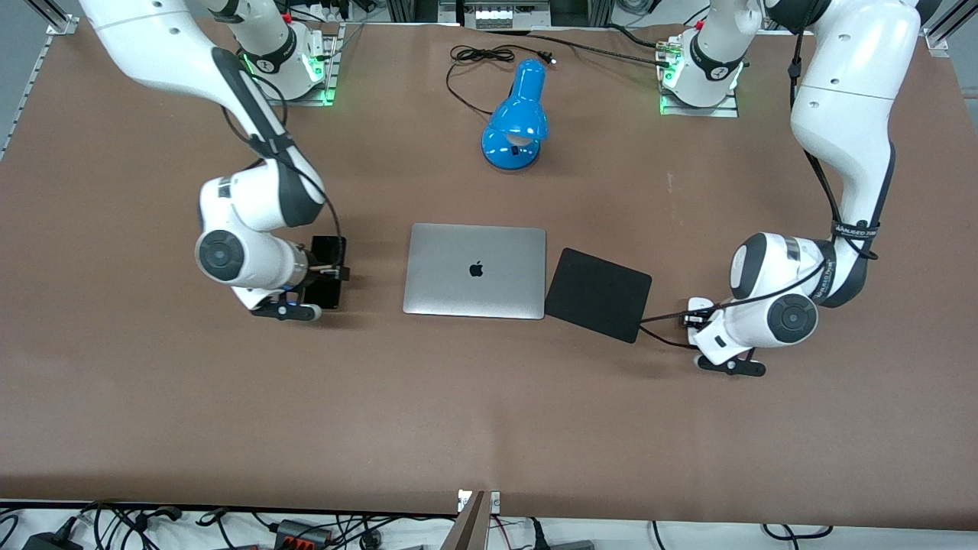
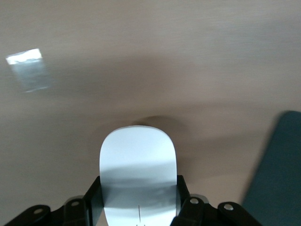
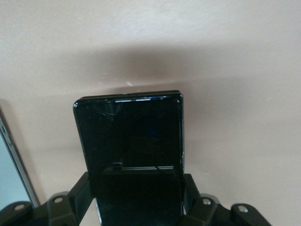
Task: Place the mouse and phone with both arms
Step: 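Carry the phone toward the laptop while the left gripper carries the mouse, then lower the phone beside the laptop while the left gripper lowers the mouse onto the pad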
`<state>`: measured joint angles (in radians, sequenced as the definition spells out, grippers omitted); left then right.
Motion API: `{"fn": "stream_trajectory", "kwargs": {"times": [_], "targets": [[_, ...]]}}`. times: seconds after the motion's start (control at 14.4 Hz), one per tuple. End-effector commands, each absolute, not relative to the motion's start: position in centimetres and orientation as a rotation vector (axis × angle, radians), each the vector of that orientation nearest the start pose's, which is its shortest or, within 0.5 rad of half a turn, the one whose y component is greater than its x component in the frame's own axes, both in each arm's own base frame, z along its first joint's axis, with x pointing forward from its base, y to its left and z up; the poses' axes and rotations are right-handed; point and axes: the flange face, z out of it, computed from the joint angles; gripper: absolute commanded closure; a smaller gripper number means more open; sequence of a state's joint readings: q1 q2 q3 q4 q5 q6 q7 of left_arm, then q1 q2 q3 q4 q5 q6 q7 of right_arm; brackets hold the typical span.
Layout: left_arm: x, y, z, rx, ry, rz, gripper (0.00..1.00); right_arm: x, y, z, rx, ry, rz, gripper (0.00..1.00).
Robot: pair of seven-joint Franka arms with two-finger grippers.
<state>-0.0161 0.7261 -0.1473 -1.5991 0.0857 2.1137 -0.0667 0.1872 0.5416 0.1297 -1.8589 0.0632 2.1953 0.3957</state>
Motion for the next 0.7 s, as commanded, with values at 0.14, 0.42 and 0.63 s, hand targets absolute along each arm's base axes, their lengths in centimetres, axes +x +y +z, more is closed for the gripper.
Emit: {"fn": "stream_trajectory", "kwargs": {"times": [0.14,0.42,0.63], "targets": [[65.4,-17.6,22.4,-3.156,0.132,0.374,0.46,57.9,23.1,19.0,-3.072,0.348,0.338,0.73],[62.9,-24.9,21.3,-3.13,0.068,0.391,0.46,57.4,24.1,17.9,-3.07,0.408,0.339,0.73],[62.0,-26.6,20.2,-3.121,0.11,0.415,0.46,57.0,25.1,17.2,-3.071,0.395,0.327,0.73]]}}
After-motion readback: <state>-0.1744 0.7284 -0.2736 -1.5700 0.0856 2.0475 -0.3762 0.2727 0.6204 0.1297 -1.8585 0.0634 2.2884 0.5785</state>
